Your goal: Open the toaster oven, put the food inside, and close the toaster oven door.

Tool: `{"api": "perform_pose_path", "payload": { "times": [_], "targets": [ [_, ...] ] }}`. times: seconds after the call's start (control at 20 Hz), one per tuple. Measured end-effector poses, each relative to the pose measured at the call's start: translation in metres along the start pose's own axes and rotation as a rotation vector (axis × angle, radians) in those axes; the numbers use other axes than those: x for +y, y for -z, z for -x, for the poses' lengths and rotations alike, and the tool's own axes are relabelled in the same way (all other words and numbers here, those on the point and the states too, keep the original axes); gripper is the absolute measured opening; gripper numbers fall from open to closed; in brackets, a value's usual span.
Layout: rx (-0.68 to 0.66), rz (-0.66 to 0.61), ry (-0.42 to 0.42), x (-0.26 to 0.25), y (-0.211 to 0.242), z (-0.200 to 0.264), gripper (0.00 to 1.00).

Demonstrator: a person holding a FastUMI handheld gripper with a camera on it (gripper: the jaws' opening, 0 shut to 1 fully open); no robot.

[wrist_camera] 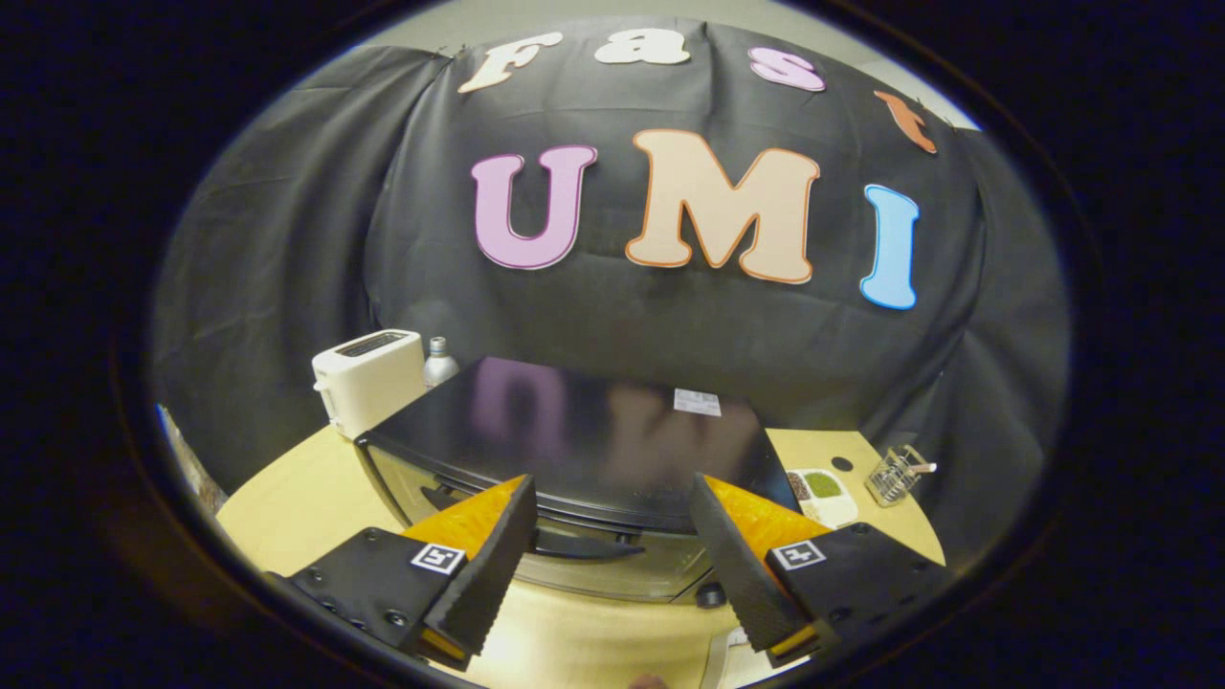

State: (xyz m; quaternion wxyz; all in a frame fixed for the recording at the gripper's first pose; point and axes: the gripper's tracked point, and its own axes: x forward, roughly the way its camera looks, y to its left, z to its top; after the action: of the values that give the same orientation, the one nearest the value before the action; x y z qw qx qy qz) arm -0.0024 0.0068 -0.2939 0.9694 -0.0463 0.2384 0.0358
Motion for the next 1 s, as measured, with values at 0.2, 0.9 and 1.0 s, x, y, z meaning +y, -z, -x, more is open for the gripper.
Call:
{"api": "perform_pose_path", "payload": {
  "times": [0.2,0.9,1.0],
  "targets": [
    [0.029,-0.019,0.006,-0.001,0.009,0.002,1.0],
    [0.17,-0.087,-0.082,0.014,0.068,0.068,1.0],
    [0.204,-0.078,-0.097,0.018,0.084,0.079,1.0]
  ]
}}
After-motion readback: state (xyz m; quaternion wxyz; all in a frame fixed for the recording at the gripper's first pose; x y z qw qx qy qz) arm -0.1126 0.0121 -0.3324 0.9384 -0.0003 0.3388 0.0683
